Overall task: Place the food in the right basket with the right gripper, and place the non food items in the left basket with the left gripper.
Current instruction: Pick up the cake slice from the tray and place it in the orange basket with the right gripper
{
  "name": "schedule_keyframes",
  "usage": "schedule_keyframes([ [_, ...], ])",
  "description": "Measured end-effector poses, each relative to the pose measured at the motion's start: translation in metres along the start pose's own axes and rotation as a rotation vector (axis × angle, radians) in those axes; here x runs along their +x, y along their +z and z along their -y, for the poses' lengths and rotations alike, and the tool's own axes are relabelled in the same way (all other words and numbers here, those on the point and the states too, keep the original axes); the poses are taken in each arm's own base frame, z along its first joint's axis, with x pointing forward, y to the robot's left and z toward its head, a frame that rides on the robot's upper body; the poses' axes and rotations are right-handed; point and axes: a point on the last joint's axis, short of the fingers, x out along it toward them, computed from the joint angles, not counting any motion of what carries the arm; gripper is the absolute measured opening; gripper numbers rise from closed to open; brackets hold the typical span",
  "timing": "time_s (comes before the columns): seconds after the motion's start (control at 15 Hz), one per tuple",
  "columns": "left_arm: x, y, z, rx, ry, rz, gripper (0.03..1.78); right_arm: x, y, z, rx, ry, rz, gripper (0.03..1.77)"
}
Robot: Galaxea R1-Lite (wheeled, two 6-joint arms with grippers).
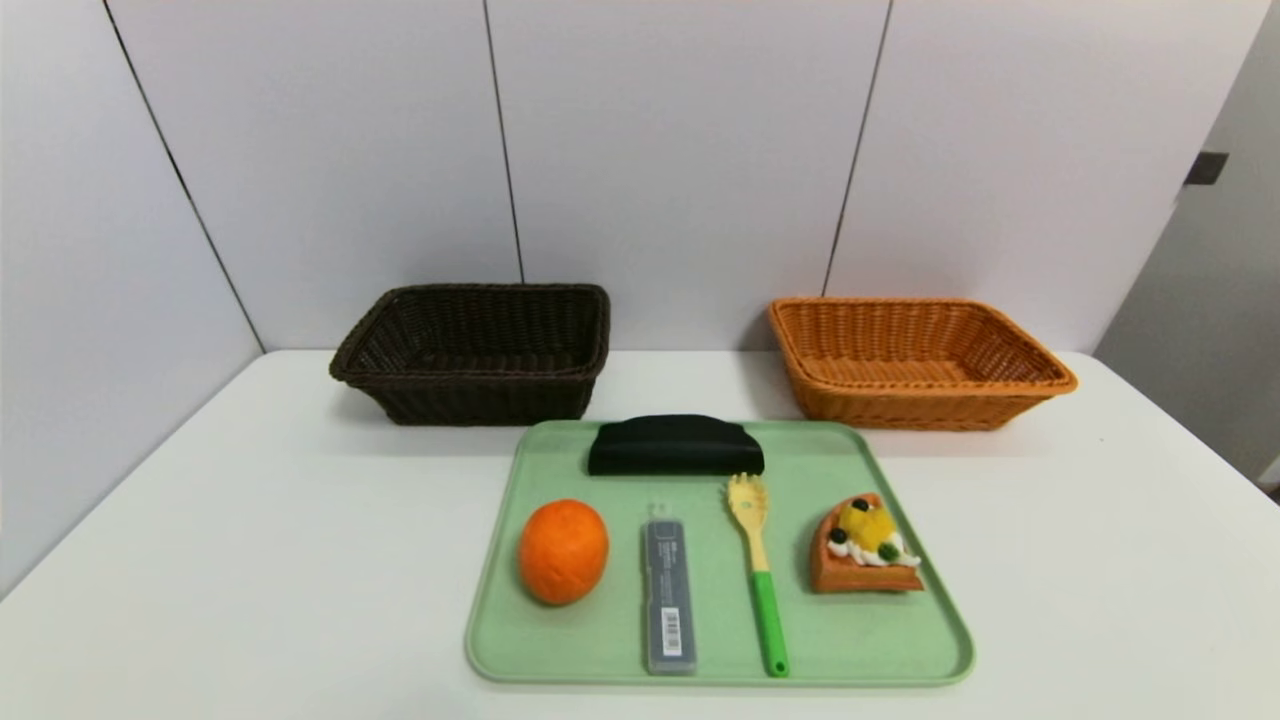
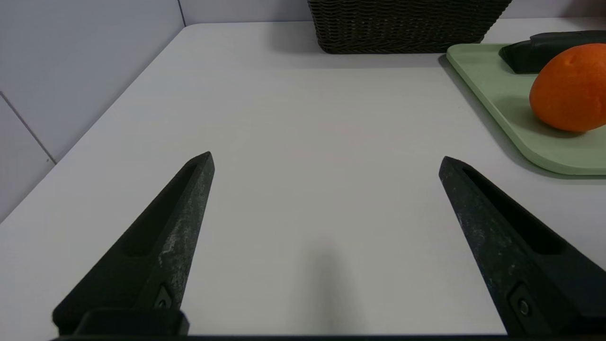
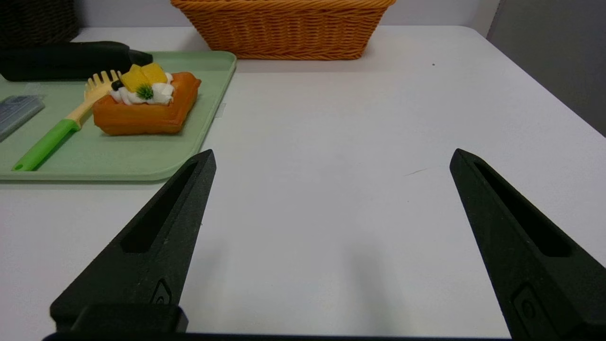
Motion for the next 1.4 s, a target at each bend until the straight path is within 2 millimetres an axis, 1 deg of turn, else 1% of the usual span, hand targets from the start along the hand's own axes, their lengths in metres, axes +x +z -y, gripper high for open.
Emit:
schedule_keyframes([
  [0.4, 0.000, -0.001, 0.000, 0.012, 0.001, -0.011, 1.69, 0.000, 0.002, 0.000, 0.002, -0.005, -0.006, 1.71],
  [0.47, -0.002, 0.004, 0.000, 0.023, -0.003, -0.014, 1.69, -0.002, 0.007, 0.000, 0.002, -0.005, 0.003, 1.71],
  [0.53, -0.005, 0.013, 0.000, 0.026, -0.009, -0.009, 1.69, -0.005, 0.018, 0.000, 0.005, -0.003, 0.016, 1.71],
  [0.6, -0.011, 0.026, 0.001, 0.026, -0.024, -0.010, 1.69, -0.010, 0.036, 0.000, 0.016, 0.000, 0.024, 1.71],
  [0.67, -0.018, 0.043, 0.001, 0.023, -0.047, -0.023, 1.69, -0.015, 0.057, 0.000, 0.036, 0.009, 0.025, 1.71],
  [0.73, -0.025, 0.059, 0.002, 0.020, -0.073, -0.044, 1.69, -0.020, 0.082, 0.000, 0.065, 0.024, 0.013, 1.71],
  [0.8, -0.031, 0.076, 0.002, 0.016, -0.094, -0.081, 1.69, -0.022, 0.106, 0.000, 0.092, 0.039, -0.014, 1.71],
  [0.87, -0.033, 0.091, 0.003, 0.011, -0.112, -0.144, 1.69, -0.020, 0.128, 0.000, 0.113, 0.051, -0.062, 1.71],
  [1.0, -0.028, 0.119, 0.003, 0.001, -0.131, -0.258, 1.69, -0.005, 0.172, -0.001, 0.146, 0.063, -0.178, 1.71],
  [1.07, -0.021, 0.134, 0.004, -0.003, -0.138, -0.303, 1.69, 0.008, 0.191, -0.001, 0.157, 0.064, -0.234, 1.71],
  [1.2, 0.000, 0.160, 0.004, -0.010, -0.151, -0.362, 1.69, 0.042, 0.227, -0.001, 0.174, 0.062, -0.340, 1.71],
  [1.27, 0.014, 0.171, 0.004, -0.014, -0.157, -0.393, 1.69, 0.061, 0.239, -0.002, 0.182, 0.059, -0.399, 1.71],
  [1.4, 0.047, 0.187, 0.005, -0.020, -0.165, -0.435, 1.69, 0.106, 0.254, -0.004, 0.221, 0.056, -0.530, 1.71],
])
